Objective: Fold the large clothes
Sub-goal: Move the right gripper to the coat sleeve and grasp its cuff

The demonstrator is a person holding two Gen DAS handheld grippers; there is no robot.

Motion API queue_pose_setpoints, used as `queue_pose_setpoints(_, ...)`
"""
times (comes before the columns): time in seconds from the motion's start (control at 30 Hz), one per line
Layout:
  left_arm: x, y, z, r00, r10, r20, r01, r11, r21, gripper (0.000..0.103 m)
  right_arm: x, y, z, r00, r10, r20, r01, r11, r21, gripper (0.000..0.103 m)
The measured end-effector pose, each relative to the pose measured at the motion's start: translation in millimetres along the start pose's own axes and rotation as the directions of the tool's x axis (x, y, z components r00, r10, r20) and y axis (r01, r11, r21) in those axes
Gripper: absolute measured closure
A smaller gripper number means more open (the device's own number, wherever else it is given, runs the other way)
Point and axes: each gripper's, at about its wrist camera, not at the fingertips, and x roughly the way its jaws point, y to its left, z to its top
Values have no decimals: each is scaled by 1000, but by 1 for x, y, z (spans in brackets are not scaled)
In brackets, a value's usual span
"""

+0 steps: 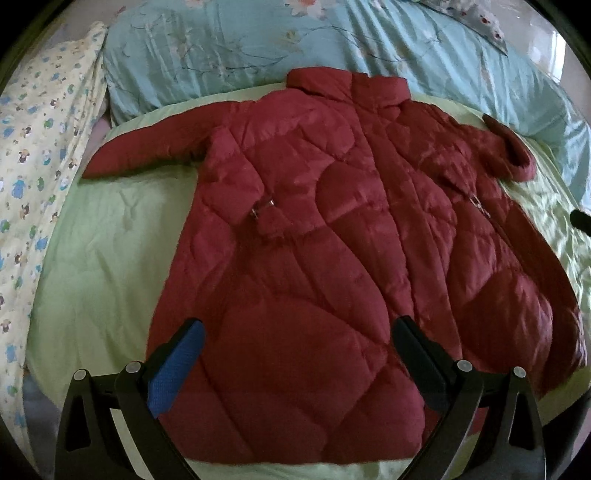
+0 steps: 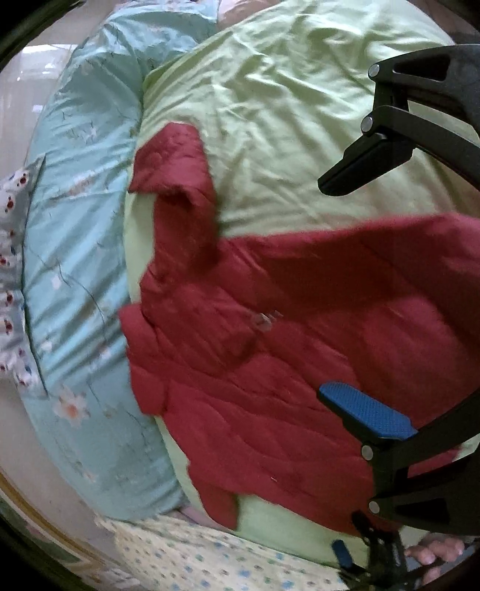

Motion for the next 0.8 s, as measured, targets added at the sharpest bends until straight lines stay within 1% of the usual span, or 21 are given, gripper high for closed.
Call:
queue_pose_setpoints(0.1, 8, 4, 14, 1000, 3, 3, -3, 1000, -6, 1, 20, -24, 29, 1000, -2, -11, 2, 999, 35, 1)
queue_pose_setpoints(0.17, 16, 5, 20, 1000, 4, -10, -5, 1000, -8, 1, 33, -38, 43, 1000, -10, -19, 11, 998, 59, 1)
queue_pose_setpoints(0.3, 32, 9, 39, 998, -48, -28, 47, 998, -29, 1, 66, -74, 76, 997, -63, -37, 67, 991, 119, 1)
queue_pose_setpoints(0.37, 39, 9, 46, 998, -51, -24, 50, 998, -26, 1, 83, -91, 95, 996, -83, -41, 88, 986, 139, 2)
queue_pose_setpoints(0.43, 48, 8, 55, 998, -57, -25, 56, 998, -19, 1, 97, -109, 112, 995, -89, -38, 94, 981, 168, 3)
queue_pose_setpoints(0.5, 55, 8, 61, 997, -67, -29, 66, 998, -19, 1, 112, -129, 132, 997, -74, -19, 77, 974, 215, 3)
queue_pose_setpoints(0.53, 58, 8, 65, 997, -72, -30, 72, 997, -19, 1, 122, -140, 143, 996, -89, -19, 91, 967, 240, 3)
queue_pose_setpoints(0.6, 67, 9, 73, 995, -91, -37, 90, 996, -23, 1, 139, -158, 161, 994, -104, -20, 105, 950, 292, 7)
queue_pose_setpoints(0.67, 73, 10, 79, 996, -87, -30, 86, 996, -23, 1, 153, -171, 177, 993, -118, -18, 118, 941, 317, 14)
queue_pose_setpoints(0.7, 77, 12, 83, 996, -84, -25, 83, 996, -26, 1, 164, -176, 187, 989, -144, -23, 144, 937, 317, 15)
queue_pose_setpoints(0.8, 89, 13, 91, 997, -72, -24, 71, 997, -34, 1, 191, -182, 208, 981, -188, -45, 192, 932, 306, 18)
